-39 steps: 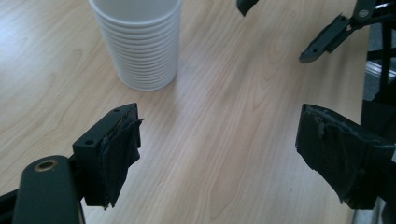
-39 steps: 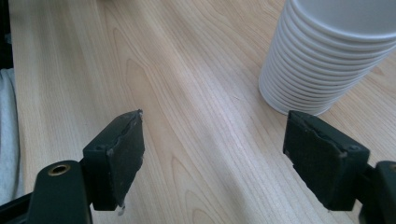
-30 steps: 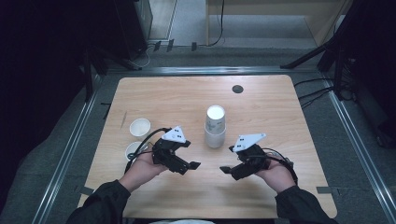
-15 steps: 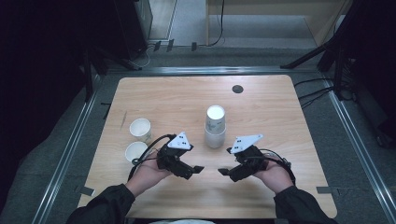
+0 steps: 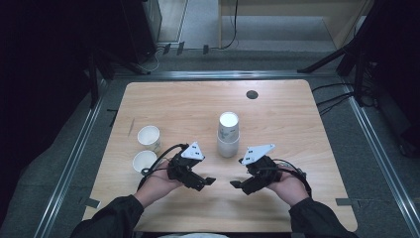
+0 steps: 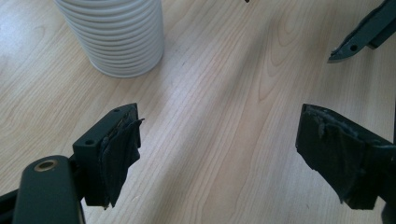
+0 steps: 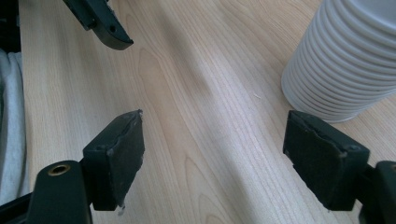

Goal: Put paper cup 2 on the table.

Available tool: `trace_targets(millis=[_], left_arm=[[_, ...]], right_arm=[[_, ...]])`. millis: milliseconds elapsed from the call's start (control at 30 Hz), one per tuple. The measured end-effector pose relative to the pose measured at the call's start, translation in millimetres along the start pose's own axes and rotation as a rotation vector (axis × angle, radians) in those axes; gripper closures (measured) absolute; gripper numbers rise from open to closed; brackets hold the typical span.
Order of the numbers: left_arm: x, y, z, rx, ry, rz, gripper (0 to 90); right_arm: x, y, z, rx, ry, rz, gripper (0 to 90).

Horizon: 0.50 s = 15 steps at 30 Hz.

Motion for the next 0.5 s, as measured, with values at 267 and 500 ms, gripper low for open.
trace_targets(millis=[267,500], left_arm=[[-1.9,2.4,-0.8,-0.007,0.006,0.012,14.0],[-3.4,4.1,-1.8,-0.009,0.013,0.022,14.0]], right_arm=[[-0.4,0.7,-0.1,0.002,-0.012,0.003,21.1],[-0.7,1.0,0.2,0.002,-0.012,0.005,21.1]])
Point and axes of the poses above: each handheld gripper's, and its own axes: y roughly forward along the jaws, x roughly out of its top, z roughly to its left, the point moved 9 cm from there along y, roughly forward along the jaws, and after that the axes turned 1 degree about -y, right-handed, at the moved point
